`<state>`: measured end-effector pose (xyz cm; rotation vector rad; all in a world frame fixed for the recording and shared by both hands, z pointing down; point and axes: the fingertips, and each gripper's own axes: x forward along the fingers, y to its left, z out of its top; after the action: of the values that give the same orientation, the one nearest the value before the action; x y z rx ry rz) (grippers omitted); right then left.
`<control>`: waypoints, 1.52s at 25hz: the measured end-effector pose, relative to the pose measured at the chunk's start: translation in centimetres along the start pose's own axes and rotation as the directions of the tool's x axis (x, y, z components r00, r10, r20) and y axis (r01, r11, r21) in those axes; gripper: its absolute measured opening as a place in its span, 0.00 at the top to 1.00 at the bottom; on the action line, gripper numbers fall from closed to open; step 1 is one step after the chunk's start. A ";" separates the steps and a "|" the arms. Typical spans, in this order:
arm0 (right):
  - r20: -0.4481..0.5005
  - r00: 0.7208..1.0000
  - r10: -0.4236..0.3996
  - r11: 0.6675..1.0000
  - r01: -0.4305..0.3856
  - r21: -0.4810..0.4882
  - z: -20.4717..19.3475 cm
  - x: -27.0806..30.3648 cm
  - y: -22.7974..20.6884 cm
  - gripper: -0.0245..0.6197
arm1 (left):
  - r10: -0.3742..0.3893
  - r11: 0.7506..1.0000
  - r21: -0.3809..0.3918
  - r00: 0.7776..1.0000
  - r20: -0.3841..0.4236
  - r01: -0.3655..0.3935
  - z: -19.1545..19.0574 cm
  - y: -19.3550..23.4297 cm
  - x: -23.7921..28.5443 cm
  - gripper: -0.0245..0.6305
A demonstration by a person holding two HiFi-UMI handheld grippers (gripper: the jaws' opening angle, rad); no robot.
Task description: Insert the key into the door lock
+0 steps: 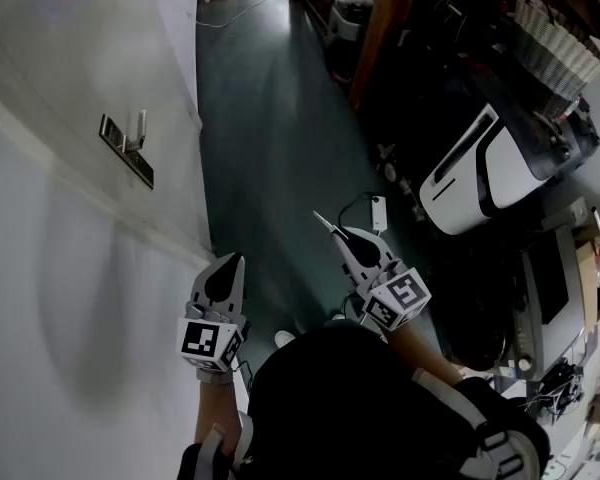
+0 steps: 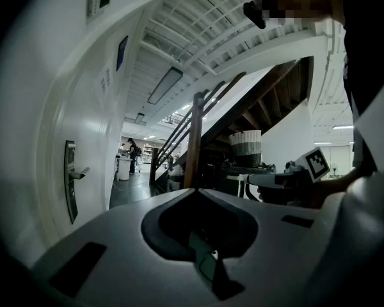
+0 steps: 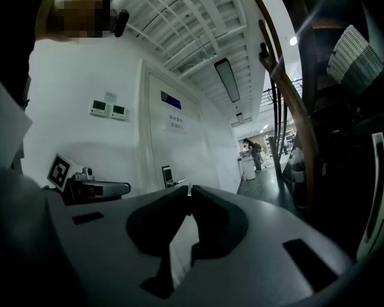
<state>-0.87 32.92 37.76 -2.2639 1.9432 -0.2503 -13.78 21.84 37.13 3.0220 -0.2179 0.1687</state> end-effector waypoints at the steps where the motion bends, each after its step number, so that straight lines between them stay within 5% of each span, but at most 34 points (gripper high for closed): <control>1: 0.000 1.000 0.003 1.000 -0.003 -0.007 -0.1 0.6 0.4 0.91 | 0.001 1.000 0.007 1.000 0.000 -0.001 0.0 0.6 -0.2 0.95; 15: -0.022 1.000 0.014 1.000 -0.014 0.005 -2.0 5.3 3.5 0.91 | 0.060 0.998 0.005 0.998 0.012 -0.060 -1.1 7.1 -2.1 0.95; 24: -0.025 1.000 0.014 0.999 -0.013 0.042 -2.6 9.7 -1.1 0.91 | 0.090 0.996 0.008 0.996 -0.015 -0.090 -1.7 9.6 2.2 0.95; 38: -0.071 0.980 0.185 0.979 -0.178 0.103 -0.4 23.5 -11.5 0.91 | 0.187 0.982 -0.016 0.980 -0.074 -0.188 -0.4 16.5 16.0 0.95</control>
<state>13.59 11.39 41.39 -2.0306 2.1128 -0.4095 -0.50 3.45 41.02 2.9629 -0.4951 0.2887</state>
